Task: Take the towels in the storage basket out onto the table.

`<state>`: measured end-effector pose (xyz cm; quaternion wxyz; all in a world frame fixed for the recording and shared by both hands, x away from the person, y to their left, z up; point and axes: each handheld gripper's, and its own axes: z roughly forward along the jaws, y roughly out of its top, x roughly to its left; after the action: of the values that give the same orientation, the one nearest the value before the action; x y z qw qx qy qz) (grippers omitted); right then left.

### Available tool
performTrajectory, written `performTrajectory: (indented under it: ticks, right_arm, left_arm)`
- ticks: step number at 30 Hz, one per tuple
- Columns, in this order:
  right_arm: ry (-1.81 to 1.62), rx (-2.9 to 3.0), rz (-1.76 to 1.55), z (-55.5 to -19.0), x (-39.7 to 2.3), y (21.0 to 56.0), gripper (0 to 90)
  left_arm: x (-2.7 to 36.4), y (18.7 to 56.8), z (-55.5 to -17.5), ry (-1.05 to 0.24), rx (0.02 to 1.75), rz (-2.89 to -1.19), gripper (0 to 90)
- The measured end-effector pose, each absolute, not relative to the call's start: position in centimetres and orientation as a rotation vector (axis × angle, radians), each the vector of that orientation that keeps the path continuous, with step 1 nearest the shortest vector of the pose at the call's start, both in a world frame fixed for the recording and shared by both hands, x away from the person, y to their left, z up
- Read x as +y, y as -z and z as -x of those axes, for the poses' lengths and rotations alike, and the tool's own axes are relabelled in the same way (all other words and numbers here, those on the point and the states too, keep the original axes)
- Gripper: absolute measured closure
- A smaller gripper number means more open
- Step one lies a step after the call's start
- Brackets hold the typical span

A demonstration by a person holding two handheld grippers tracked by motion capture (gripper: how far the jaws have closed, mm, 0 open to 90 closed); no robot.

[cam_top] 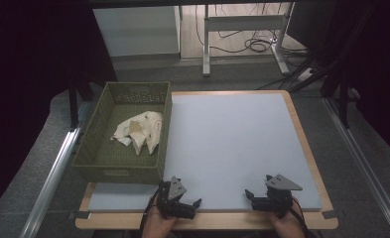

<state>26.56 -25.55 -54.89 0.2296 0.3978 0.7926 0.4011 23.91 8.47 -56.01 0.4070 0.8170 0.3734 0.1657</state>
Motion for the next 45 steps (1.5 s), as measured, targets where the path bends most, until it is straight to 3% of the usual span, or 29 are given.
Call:
performTrajectory:
  ticks: [30, 45]
  right_arm:
    - [-1.104, 2.181, -1.095, -26.6, -25.5, 54.9, 5.4]
    - [-1.103, 2.182, -1.095, -26.6, -25.6, 54.9, 5.4]
  left_arm:
    - [7.6, 52.3, -24.8, -0.340, 0.826, -2.138, 0.5]
    - [7.3, 49.2, -25.7, -0.368, 0.774, -2.163, 1.0]
